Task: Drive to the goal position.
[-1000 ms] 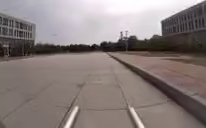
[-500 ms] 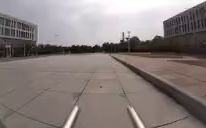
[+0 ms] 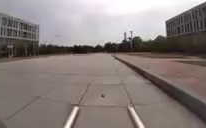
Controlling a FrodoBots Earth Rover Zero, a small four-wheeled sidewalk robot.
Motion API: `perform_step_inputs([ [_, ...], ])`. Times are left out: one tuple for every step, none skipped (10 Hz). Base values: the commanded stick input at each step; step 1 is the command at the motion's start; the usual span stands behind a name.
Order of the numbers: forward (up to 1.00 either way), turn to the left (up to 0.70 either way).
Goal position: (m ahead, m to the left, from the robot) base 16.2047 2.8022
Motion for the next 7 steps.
perform_step_inputs([
  [0.69, 0.00],
  [0.69, 0.00],
  [0.69, 0.00],
  [0.69, 0.00],
  [0.69, -0.07],
  [0.69, -0.30],
  [0.69, -0.34],
])
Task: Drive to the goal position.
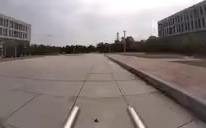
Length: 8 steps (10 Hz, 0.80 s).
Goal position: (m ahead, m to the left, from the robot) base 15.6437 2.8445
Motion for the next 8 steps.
perform_step_inputs([
  [0.69, -0.12],
  [0.69, 0.00],
  [0.69, 0.00],
  [0.69, 0.00],
  [0.69, 0.00],
  [0.69, 0.00],
  [0.69, 0.00],
  [0.69, 0.00],
])
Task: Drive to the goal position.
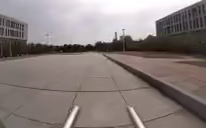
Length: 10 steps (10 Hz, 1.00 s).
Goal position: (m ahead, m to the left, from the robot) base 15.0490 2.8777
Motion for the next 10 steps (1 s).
perform_step_inputs([
  [0.69, 0.00],
  [0.69, 0.00],
  [0.69, 0.00],
  [0.69, 0.00],
  [0.69, 0.00],
  [0.69, 0.00],
  [0.69, 0.00],
  [0.69, 0.00],
  [0.69, 0.00],
  [0.69, 0.00],
])
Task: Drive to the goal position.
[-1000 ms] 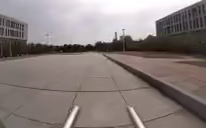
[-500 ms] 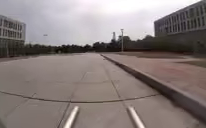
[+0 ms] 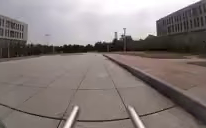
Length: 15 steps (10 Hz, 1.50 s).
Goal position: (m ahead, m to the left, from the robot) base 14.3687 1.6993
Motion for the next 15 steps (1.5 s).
perform_step_inputs([
  [0.69, 0.00],
  [0.69, 0.00],
  [0.69, 0.00],
  [0.69, 0.00],
  [0.69, 0.00],
  [0.69, 0.00],
  [0.69, 0.00],
  [0.69, 0.00],
  [0.69, 0.00],
  [0.69, 0.00],
  [0.69, 0.00],
  [0.69, 0.00],
  [0.69, -0.12],
  [0.69, -0.13],
  [0.69, 0.00],
])
